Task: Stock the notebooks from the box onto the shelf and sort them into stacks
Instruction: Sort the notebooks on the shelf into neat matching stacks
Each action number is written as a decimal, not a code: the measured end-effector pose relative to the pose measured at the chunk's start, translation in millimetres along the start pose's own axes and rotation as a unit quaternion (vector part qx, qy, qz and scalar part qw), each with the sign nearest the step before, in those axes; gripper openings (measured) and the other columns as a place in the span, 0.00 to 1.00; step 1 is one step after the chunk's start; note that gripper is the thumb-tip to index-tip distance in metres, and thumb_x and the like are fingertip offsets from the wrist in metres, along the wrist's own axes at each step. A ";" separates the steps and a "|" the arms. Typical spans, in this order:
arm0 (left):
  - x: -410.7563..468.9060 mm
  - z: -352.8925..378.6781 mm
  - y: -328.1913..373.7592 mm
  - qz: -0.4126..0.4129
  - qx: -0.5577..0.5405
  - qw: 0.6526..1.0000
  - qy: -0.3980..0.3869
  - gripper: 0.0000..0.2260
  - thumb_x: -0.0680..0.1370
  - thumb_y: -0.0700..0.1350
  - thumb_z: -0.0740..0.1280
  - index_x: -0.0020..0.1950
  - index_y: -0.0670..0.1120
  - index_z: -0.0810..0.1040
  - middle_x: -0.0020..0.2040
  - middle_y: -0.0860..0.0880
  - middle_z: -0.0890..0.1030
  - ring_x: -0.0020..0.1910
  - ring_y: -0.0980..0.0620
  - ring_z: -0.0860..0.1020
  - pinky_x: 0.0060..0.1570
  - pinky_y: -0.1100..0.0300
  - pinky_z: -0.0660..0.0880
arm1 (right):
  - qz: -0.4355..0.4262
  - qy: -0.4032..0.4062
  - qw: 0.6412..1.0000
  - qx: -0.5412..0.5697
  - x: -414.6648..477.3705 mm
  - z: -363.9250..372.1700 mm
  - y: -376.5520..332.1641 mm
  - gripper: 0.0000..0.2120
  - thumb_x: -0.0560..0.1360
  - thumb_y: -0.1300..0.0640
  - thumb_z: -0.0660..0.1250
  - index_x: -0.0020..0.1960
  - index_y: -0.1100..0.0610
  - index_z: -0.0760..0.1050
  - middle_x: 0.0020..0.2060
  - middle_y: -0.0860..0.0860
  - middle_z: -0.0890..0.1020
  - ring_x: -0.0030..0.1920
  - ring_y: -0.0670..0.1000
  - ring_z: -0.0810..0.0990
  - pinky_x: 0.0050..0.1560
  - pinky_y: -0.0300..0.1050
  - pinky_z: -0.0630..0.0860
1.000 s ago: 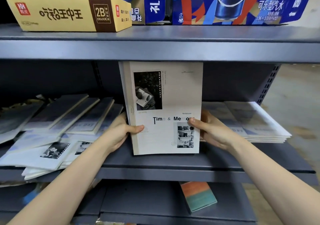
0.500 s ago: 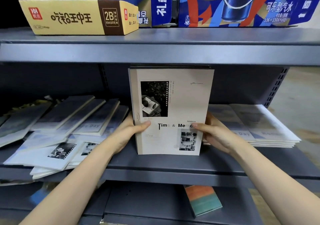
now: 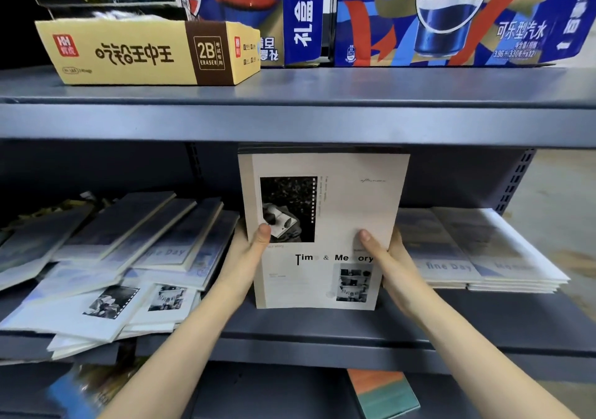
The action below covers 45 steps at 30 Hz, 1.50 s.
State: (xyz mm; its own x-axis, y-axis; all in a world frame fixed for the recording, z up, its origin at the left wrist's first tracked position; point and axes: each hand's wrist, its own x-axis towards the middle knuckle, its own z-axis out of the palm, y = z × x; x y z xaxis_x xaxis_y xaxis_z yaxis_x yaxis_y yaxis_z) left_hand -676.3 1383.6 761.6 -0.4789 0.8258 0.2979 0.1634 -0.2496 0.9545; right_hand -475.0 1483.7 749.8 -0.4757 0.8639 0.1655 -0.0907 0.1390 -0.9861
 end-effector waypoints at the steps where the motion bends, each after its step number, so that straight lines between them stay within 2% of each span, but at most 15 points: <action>1: 0.6 0.4 0.9 0.003 0.003 1.000 0.004 0.46 0.51 0.80 0.62 0.58 0.51 0.72 0.52 0.57 0.78 0.50 0.68 0.76 0.51 0.74 0.72 | -0.004 -0.006 1.000 -0.004 0.3 0.0 -0.1 0.45 0.56 0.30 0.71 0.67 0.45 0.61 0.61 0.39 0.75 0.62 0.39 0.73 0.65 0.42 0.66; 5: 1.9 0.9 2.1 -0.008 0.019 1.000 0.003 0.38 0.51 0.79 0.65 0.48 0.53 0.74 0.46 0.57 0.79 0.46 0.66 0.77 0.50 0.68 0.72 | -0.007 -0.009 0.999 -0.036 -2.1 1.3 -2.8 0.55 0.49 0.23 0.69 0.70 0.47 0.63 0.62 0.40 0.76 0.63 0.40 0.72 0.65 0.42 0.65; 10: 2.8 0.4 4.0 0.003 0.034 0.999 -0.018 0.20 0.63 0.65 0.67 0.51 0.56 0.74 0.49 0.57 0.79 0.49 0.67 0.77 0.58 0.63 0.71 | -0.002 -0.011 0.999 -0.037 -1.9 3.7 -7.2 0.48 0.55 0.26 0.69 0.69 0.46 0.63 0.62 0.39 0.75 0.62 0.36 0.72 0.64 0.38 0.67; 12: 2.5 0.0 2.9 0.010 0.031 0.999 -0.026 0.22 0.63 0.68 0.68 0.51 0.57 0.74 0.49 0.58 0.80 0.50 0.67 0.77 0.58 0.63 0.71 | 0.005 -0.021 0.999 -0.028 -2.2 2.6 -5.0 0.42 0.60 0.31 0.69 0.70 0.46 0.63 0.63 0.40 0.75 0.64 0.38 0.72 0.68 0.43 0.65; 16: 1.8 -3.9 -0.3 0.001 0.035 0.999 -0.036 0.37 0.52 0.77 0.66 0.51 0.54 0.74 0.46 0.60 0.80 0.49 0.66 0.77 0.54 0.67 0.71 | 0.020 -0.078 0.996 -0.036 -3.7 -6.3 -4.9 0.47 0.58 0.34 0.74 0.71 0.50 0.62 0.64 0.44 0.77 0.65 0.42 0.73 0.68 0.45 0.67; 18: 4.2 -11.7 -2.6 -0.013 0.040 0.996 -0.075 0.43 0.49 0.76 0.70 0.56 0.51 0.73 0.49 0.57 0.79 0.53 0.60 0.77 0.57 0.63 0.71 | 0.024 -0.093 0.993 -0.063 -2.8 -10.1 -5.5 0.48 0.59 0.34 0.74 0.71 0.51 0.62 0.63 0.44 0.77 0.65 0.43 0.73 0.67 0.44 0.68; 20: 5.2 -24.5 -7.8 -0.039 0.047 0.990 -0.129 0.49 0.46 0.70 0.76 0.62 0.50 0.69 0.53 0.55 0.79 0.55 0.58 0.77 0.57 0.64 0.72 | 0.028 -0.104 0.989 -0.101 -4.0 -11.8 -2.7 0.41 0.64 0.36 0.73 0.70 0.51 0.64 0.63 0.44 0.77 0.64 0.41 0.73 0.66 0.43 0.68; 22: 1.3 -33.8 -14.5 -0.070 0.069 0.982 -0.161 0.47 0.47 0.63 0.78 0.63 0.53 0.67 0.56 0.58 0.78 0.56 0.63 0.76 0.56 0.68 0.72 | 0.033 -0.098 0.986 -0.130 -6.9 -12.2 4.7 0.32 0.67 0.38 0.70 0.67 0.49 0.67 0.60 0.41 0.78 0.60 0.35 0.74 0.66 0.41 0.69; 24: -3.4 -37.1 -23.3 -0.081 0.094 0.980 -0.153 0.47 0.50 0.65 0.77 0.66 0.53 0.66 0.59 0.60 0.76 0.58 0.66 0.74 0.58 0.69 0.70 | 0.031 -0.060 0.987 -0.144 -9.4 -10.5 11.6 0.29 0.68 0.37 0.69 0.65 0.48 0.69 0.57 0.39 0.79 0.57 0.32 0.75 0.64 0.41 0.70; 28: -4.6 -37.6 -34.8 -0.108 0.068 0.986 -0.107 0.42 0.51 0.69 0.76 0.62 0.58 0.70 0.61 0.56 0.78 0.63 0.56 0.74 0.65 0.55 0.68 | 0.013 -0.025 0.989 -0.145 -8.0 -5.8 17.3 0.34 0.64 0.34 0.68 0.64 0.49 0.70 0.57 0.40 0.80 0.58 0.36 0.76 0.57 0.35 0.72; 31: -1.0 -34.7 -32.9 -0.113 0.051 0.988 -0.096 0.38 0.53 0.63 0.77 0.60 0.56 0.72 0.57 0.56 0.80 0.59 0.57 0.77 0.61 0.59 0.71 | 0.008 -0.013 0.988 -0.155 -5.9 -3.5 13.1 0.29 0.66 0.37 0.68 0.63 0.49 0.71 0.55 0.39 0.80 0.55 0.33 0.76 0.51 0.27 0.71; 34: -0.1 -29.7 -22.1 -0.125 0.007 0.988 -0.085 0.30 0.59 0.55 0.75 0.59 0.51 0.73 0.54 0.54 0.82 0.52 0.58 0.80 0.50 0.66 0.76 | 0.012 -0.005 0.989 -0.146 -4.1 0.8 7.3 0.21 0.70 0.41 0.69 0.59 0.49 0.74 0.50 0.40 0.82 0.50 0.34 0.79 0.49 0.31 0.73; 38: 0.8 -28.9 -6.4 -0.192 -0.042 0.978 -0.068 0.24 0.70 0.53 0.71 0.62 0.43 0.74 0.56 0.46 0.82 0.54 0.51 0.81 0.57 0.57 0.74 | 0.069 0.019 0.994 -0.080 0.4 9.5 -4.8 0.11 0.73 0.45 0.69 0.52 0.48 0.77 0.49 0.42 0.83 0.50 0.40 0.81 0.53 0.37 0.74; 42: 0.1 -31.4 -2.7 -0.248 -0.041 0.965 -0.080 0.30 0.64 0.61 0.74 0.60 0.45 0.77 0.55 0.48 0.83 0.58 0.49 0.79 0.67 0.51 0.67 | 0.117 0.022 0.989 -0.086 2.4 10.4 -10.1 0.15 0.69 0.39 0.69 0.50 0.47 0.75 0.55 0.46 0.81 0.57 0.49 0.79 0.63 0.47 0.71; 45: -2.0 -30.1 -4.4 -0.291 -0.049 0.952 -0.077 0.25 0.64 0.60 0.75 0.55 0.47 0.80 0.52 0.48 0.84 0.56 0.49 0.80 0.66 0.50 0.68 | 0.164 0.028 0.983 -0.075 1.8 8.3 -6.3 0.31 0.68 0.37 0.70 0.64 0.55 0.71 0.62 0.51 0.76 0.65 0.52 0.73 0.69 0.50 0.66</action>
State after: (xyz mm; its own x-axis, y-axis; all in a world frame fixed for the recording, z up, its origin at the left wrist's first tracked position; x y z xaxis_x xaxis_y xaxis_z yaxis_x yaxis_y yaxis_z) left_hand -702.1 1367.8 757.2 -0.3298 0.9014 -0.2805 -0.1754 0.2334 0.9564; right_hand -482.6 1480.5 756.4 -0.4082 0.8991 -0.1578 0.1919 -0.0845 -0.9778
